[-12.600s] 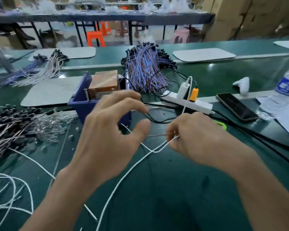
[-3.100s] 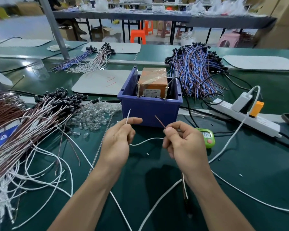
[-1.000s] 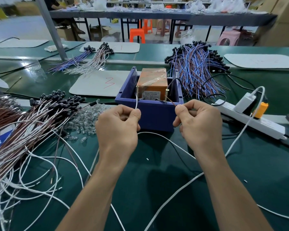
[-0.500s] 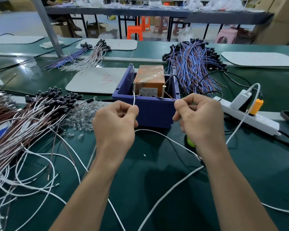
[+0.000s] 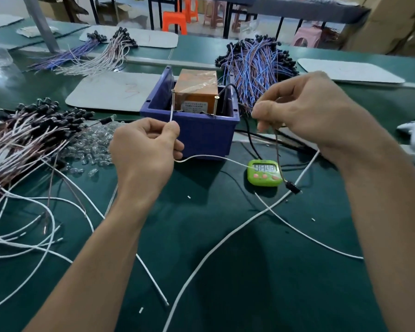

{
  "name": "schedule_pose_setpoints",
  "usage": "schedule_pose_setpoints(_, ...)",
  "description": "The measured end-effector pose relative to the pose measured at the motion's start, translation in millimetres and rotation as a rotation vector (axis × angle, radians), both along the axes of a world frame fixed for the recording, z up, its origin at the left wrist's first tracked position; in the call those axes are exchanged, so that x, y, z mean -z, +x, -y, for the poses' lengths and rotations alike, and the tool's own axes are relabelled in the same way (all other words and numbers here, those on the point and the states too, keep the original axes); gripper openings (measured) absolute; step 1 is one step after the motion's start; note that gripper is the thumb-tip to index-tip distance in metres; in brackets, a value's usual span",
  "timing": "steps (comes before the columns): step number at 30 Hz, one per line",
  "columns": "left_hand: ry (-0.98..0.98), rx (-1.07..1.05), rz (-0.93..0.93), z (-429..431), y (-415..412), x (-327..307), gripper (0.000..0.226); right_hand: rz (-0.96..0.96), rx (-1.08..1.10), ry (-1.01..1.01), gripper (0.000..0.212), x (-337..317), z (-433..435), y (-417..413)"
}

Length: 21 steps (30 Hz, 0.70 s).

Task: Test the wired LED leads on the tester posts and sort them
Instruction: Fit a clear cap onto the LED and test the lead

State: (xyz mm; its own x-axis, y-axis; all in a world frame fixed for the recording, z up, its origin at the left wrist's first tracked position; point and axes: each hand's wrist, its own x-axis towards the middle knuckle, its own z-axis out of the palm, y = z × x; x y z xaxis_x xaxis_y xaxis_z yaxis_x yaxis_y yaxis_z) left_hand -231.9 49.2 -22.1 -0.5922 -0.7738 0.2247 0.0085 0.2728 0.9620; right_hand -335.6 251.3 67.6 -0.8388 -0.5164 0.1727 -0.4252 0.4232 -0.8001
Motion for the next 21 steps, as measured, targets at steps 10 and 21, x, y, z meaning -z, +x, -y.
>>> schedule_pose_setpoints(10,0.074,-0.039,0.008,-1,0,0,0.02,-0.212,0.263,0.015,0.008,49,24,28)
schedule_pose_setpoints(21,0.064,-0.166,-0.025,-16,12,-2,0.019,-0.154,0.415,-0.247,0.013,89,36,56)
